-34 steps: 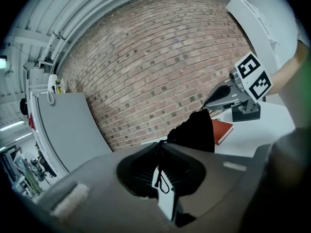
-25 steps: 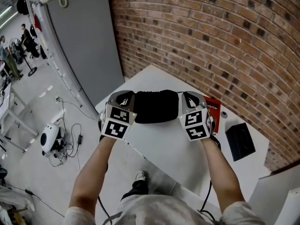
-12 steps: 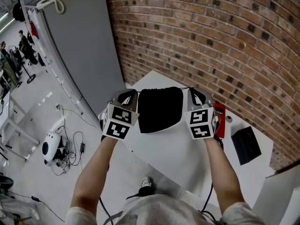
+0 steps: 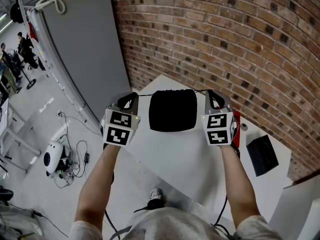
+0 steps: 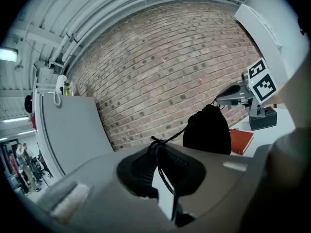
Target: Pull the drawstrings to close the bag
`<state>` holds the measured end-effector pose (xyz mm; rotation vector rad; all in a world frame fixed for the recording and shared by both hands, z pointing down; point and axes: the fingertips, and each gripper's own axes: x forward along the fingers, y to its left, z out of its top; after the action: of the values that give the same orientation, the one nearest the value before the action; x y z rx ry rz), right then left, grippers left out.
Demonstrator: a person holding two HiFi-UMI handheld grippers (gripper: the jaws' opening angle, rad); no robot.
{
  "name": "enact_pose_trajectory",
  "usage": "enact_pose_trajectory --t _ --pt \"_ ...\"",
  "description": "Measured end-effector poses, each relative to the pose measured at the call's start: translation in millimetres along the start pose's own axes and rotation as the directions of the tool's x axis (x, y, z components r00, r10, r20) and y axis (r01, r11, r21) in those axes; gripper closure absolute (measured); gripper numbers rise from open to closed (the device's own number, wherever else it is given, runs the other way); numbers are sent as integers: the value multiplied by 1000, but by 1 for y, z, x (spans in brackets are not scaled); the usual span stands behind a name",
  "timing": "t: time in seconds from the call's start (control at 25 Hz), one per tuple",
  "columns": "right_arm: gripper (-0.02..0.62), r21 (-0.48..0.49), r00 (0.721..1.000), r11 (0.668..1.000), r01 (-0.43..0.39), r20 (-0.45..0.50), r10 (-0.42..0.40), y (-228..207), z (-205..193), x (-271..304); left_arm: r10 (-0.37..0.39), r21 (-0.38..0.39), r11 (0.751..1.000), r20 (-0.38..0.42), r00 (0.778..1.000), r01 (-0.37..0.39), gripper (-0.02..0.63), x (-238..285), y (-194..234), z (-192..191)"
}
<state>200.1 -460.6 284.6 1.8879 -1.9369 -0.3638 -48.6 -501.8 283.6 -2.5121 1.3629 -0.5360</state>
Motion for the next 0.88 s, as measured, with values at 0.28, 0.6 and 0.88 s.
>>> enact_pose_trajectory --t 0.28,0.6,0.88 --pt "584 8 1000 1000 19 -1 -19 -7 -2 1 23 -40 999 -23 999 -24 601 -1 13 -10" --pt "584 22 999 999 35 1 -35 -17 -4 0 71 -78 994 -42 997 -74 601 -6 34 -21" --pt "584 28 999 999 46 0 -46 -27 -7 -4 97 -104 989 -61 993 -103 601 -9 44 -33"
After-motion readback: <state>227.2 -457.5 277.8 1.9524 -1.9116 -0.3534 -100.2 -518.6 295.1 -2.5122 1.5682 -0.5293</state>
